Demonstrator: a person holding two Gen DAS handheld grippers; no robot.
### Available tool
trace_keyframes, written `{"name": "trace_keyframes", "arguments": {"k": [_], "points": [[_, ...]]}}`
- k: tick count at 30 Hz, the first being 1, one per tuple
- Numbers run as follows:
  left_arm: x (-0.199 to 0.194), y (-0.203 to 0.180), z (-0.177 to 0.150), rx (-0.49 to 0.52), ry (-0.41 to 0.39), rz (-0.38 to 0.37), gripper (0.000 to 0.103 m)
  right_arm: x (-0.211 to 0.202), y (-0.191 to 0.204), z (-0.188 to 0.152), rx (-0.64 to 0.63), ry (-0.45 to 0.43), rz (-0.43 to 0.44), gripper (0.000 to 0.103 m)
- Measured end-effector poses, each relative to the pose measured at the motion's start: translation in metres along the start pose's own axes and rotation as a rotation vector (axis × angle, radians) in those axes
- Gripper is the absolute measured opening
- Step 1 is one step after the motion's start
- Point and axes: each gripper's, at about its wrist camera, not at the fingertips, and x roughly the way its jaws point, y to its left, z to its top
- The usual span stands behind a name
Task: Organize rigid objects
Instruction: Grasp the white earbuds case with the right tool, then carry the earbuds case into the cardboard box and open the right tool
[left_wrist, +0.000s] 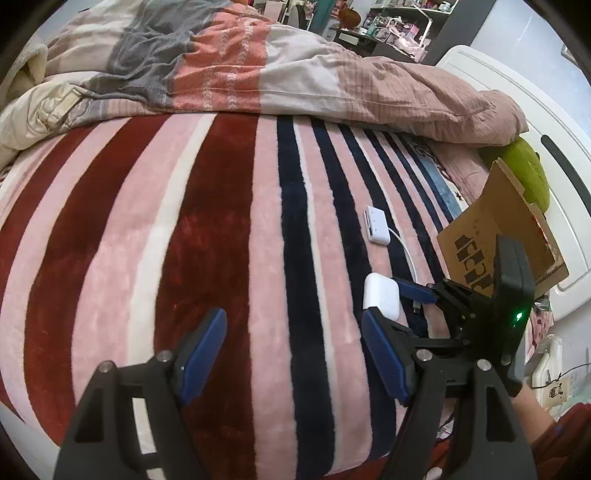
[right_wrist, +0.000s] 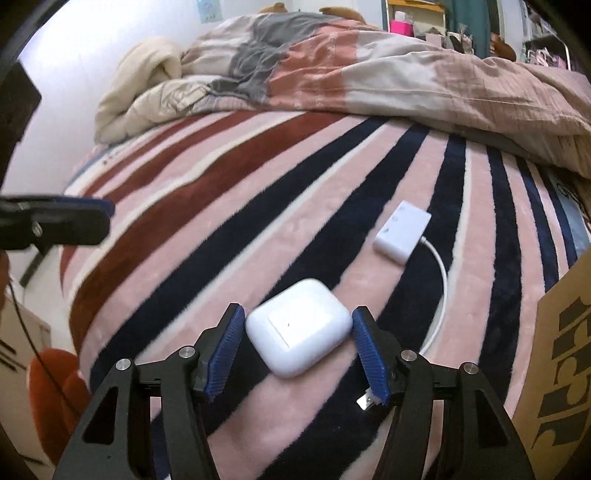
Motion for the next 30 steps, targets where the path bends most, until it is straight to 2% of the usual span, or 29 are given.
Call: {"name": "trace_keyframes", "arguments": {"k": [5,11,17,21,25,27,30], "points": [[-0.002,-0.003,-0.001,0.0,0.004,0.006,0.073,-0.002,0.007,-0.005,-0.034,-0.028,-0.025,0.056],[-0.009,-0.018,0.005,0.009,-0.005,-0.036,0.073,-0.027,0.021,0.001,-0.126,-0.089,0.029,0.056],[-0.024,-0.056,0.024,0.061,-0.028,-0.164,0.072,-0.079,0.035,0.022,-0.226,-0.188,0.124,0.056],[-0.031,-0.102,0.043,0.135,-0.035,-0.267,0.055,-0.119,0.027,0.032,-0.271,-0.257,0.139,0.056],[-0.029,-0.149,0.062,0.203,-0.024,-0.347,0.037,-0.155,0.0,0.038,-0.241,-0.302,0.102,0.056],[-0.025,-0.171,0.07,0.242,-0.013,-0.372,0.032,-0.168,-0.014,0.039,-0.23,-0.313,0.065,0.056],[-0.016,-0.209,0.079,0.313,0.006,-0.366,0.032,-0.185,-0.039,0.034,-0.21,-0.32,-0.008,0.056]]}}
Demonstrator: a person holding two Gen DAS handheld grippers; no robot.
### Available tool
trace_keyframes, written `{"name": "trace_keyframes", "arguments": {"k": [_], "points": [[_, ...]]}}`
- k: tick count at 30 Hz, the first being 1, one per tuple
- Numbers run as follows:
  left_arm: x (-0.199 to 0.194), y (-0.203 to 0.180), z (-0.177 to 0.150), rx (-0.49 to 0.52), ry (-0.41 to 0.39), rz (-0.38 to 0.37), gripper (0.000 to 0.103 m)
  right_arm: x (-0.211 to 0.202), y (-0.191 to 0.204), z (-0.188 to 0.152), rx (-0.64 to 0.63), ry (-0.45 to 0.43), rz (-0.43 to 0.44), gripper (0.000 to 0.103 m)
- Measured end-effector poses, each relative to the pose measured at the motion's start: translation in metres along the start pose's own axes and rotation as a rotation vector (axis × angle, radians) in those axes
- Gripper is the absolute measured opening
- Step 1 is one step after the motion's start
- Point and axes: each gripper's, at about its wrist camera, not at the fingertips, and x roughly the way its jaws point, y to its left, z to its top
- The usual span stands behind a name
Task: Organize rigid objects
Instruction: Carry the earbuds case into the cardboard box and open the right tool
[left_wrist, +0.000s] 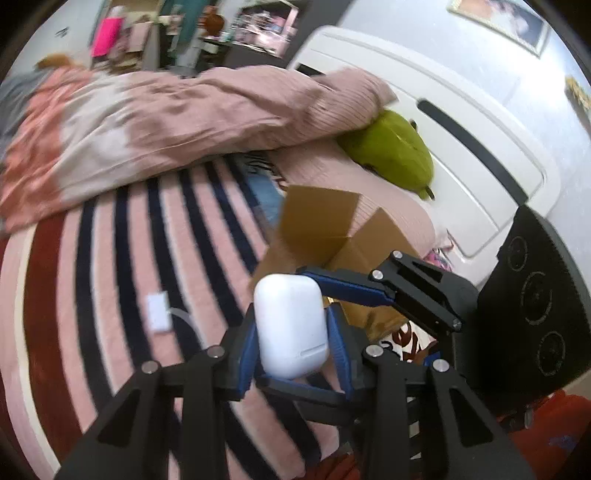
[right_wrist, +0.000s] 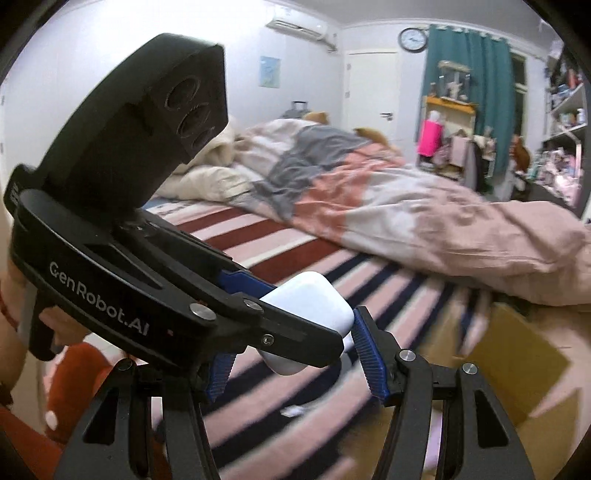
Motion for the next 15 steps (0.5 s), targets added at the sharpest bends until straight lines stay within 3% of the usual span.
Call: {"name": "trace_keyframes", "arguments": {"k": [8,15], "points": [[0.067,-0.054,0.037,0.086,0.117,-0.08,0.032,-0.037,-0.07,-0.021,0.148,0.061,-0.106,0.056],[0.109,-0.072,0.043,0.099,0.234,-0.107,0.032,-0.037,-0.104,-0.04,0.257,0.181,-0.122,0.056]]}}
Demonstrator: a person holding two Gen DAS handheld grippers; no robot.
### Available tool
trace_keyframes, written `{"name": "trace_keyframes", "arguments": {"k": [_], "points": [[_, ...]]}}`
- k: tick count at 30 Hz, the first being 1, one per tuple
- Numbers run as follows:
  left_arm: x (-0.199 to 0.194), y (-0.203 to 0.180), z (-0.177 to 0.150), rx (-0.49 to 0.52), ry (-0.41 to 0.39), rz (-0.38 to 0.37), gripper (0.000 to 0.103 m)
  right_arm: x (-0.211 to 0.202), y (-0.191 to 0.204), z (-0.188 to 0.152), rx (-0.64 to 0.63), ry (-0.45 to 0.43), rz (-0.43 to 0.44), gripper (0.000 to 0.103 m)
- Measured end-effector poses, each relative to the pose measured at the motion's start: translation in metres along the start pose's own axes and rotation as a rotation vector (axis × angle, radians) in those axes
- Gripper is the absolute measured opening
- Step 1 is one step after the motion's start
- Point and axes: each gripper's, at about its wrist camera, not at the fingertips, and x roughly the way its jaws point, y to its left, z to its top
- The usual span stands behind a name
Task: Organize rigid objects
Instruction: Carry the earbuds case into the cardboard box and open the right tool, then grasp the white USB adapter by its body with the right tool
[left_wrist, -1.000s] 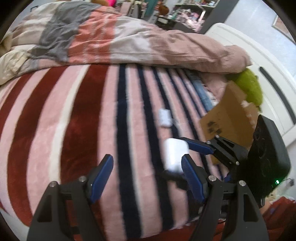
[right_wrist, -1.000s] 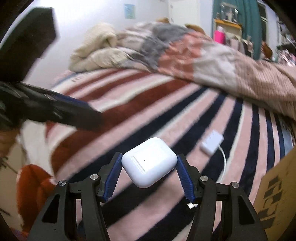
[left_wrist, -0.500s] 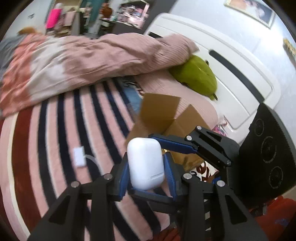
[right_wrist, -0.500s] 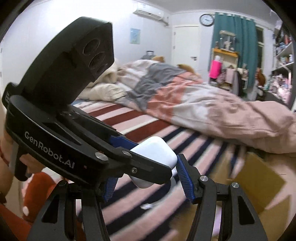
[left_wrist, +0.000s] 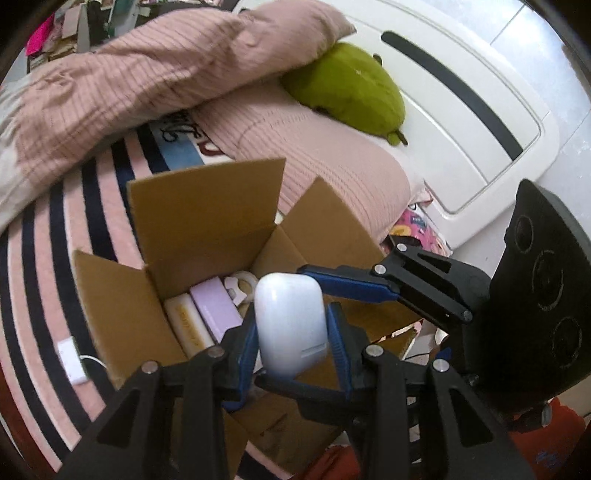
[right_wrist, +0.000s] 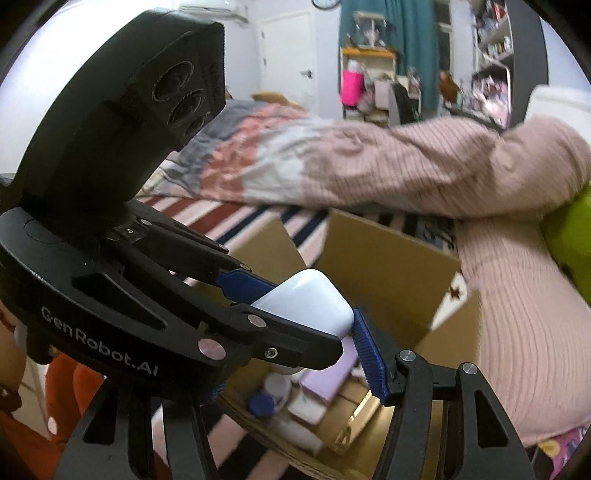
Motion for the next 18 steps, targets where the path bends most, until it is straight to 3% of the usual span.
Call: {"name": "trace_keyframes", "arguments": {"k": [4,8,14,18], "points": [[0.004,0.001,0.001,-0.012,0.016,-0.006,0.034,-0.001,-0.009,-0.007,0.042,0.054,0.007,0.056],[-0.001,0.005,0.0,-0.015,0.008,0.02,0.046,0.001,-0.009,-0.009,0.054,0.075,-0.002,0.056],[-0.04,0.015,-0.013,-0.033,-0.076,0.037,0.048,-0.003,0.001,-0.005,0.026,0.077,-0.024,0.056],[-0.08,0.032,-0.031,-0.058,-0.151,0.095,0.058,-0.005,0.018,0.004,0.004,0.06,-0.019,0.056]]}}
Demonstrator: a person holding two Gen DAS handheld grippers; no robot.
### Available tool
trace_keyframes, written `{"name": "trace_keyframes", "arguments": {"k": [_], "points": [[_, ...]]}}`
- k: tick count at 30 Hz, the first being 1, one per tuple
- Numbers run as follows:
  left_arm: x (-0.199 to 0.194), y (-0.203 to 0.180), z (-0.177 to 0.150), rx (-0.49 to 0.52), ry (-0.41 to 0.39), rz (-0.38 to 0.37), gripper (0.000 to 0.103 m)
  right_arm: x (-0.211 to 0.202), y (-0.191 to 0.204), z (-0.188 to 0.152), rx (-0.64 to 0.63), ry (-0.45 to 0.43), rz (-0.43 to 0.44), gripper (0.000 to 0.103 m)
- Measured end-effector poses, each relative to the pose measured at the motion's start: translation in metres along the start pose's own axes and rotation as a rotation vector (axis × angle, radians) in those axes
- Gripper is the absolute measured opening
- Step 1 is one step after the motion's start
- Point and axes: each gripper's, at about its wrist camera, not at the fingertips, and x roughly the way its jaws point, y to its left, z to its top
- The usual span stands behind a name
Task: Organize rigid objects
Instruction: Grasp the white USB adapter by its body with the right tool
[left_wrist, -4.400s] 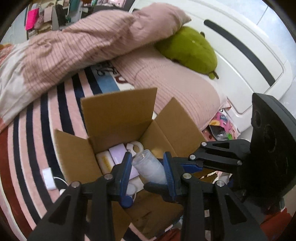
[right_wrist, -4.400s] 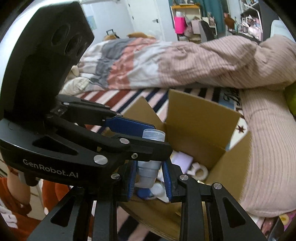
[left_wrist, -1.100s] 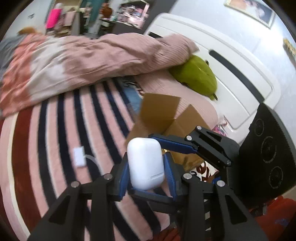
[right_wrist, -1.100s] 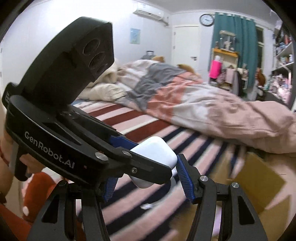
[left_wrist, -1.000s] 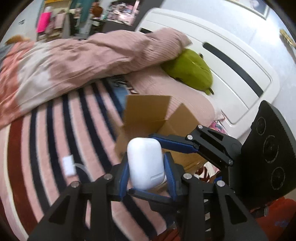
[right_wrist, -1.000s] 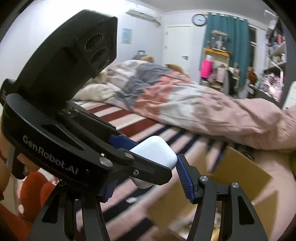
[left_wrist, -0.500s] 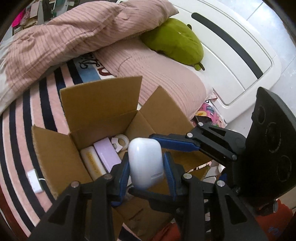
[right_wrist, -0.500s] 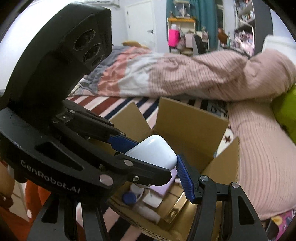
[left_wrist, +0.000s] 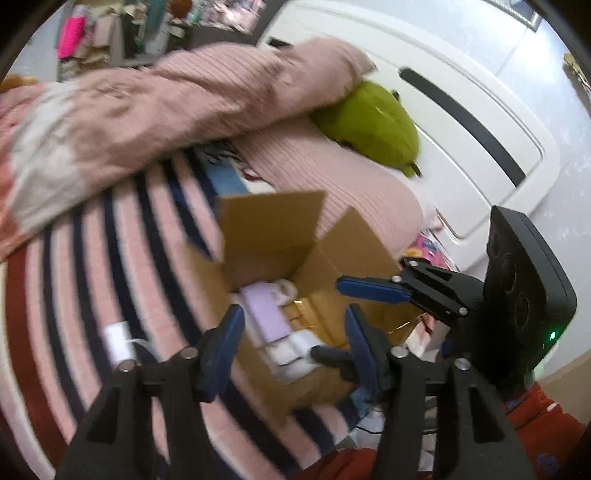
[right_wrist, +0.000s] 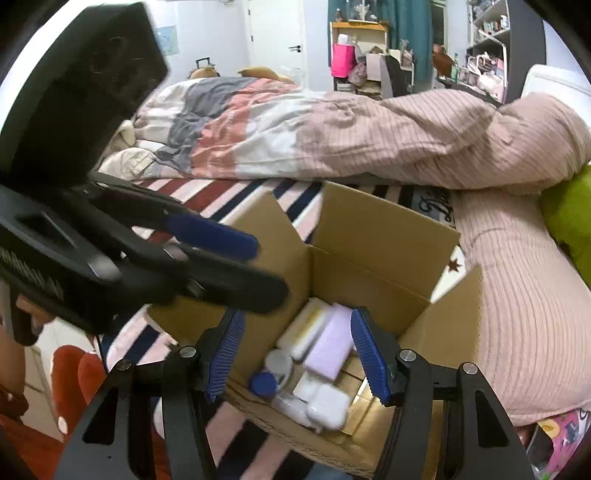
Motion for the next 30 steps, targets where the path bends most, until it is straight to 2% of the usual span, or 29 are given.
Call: {"name": "trace_keyframes", "arguments": {"k": [5,10,13,18,22,25,30], "points": [[-0.054,0.044,-0.031,-0.08,-0.091,0.124,0.059,0.004,0.034,0.017,-0.039,-0.036,0.053,0.056],[-0.094,0.098,-0.072,-0.191,-0.154,0.223,0.06,0.023,0.086,0.037,-0.108,-0.048,0.156,0.056],[-0.104,0.127,-0.095,-0.259,-0.172,0.294,0.06,0.05,0.118,0.047,-0.139,-0.018,0.189,0.056],[-0.11,0.174,-0.134,-0.37,-0.191,0.358,0.06,0.103,0.152,0.046,-0.12,0.087,0.198,0.056],[-0.1,0.201,-0.155,-0.423,-0.175,0.356,0.06,0.154,0.156,0.034,-0.105,0.139,0.08,0.058],[-0.09,0.214,-0.162,-0.453,-0.17,0.35,0.06,0.188,0.144,0.025,-0.043,0.158,-0.01,0.064],[-0.084,0.224,-0.17,-0.467,-0.159,0.342,0.06,0.225,0.112,0.02,0.056,0.182,-0.083,0.064]]}}
